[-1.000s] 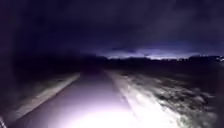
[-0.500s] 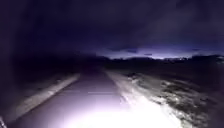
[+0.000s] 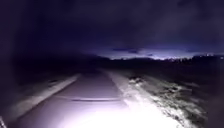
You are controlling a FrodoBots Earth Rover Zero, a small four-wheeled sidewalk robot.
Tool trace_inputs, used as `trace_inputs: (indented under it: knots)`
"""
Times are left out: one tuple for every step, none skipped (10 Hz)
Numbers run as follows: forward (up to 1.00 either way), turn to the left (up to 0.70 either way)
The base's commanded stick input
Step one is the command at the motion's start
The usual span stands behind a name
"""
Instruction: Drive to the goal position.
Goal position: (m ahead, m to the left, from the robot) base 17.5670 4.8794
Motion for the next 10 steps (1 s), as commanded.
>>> trace_inputs:
  knots:
    - [0.85, 0.0]
    - [0.85, 0.0]
    - [0.85, 0.0]
    - [0.85, 0.0]
    - [0.85, 0.0]
    - [0.85, 0.0]
    - [0.85, 0.0]
    - [0.85, 0.0]
    - [0.85, 0.14]
    - [0.85, 0.29]
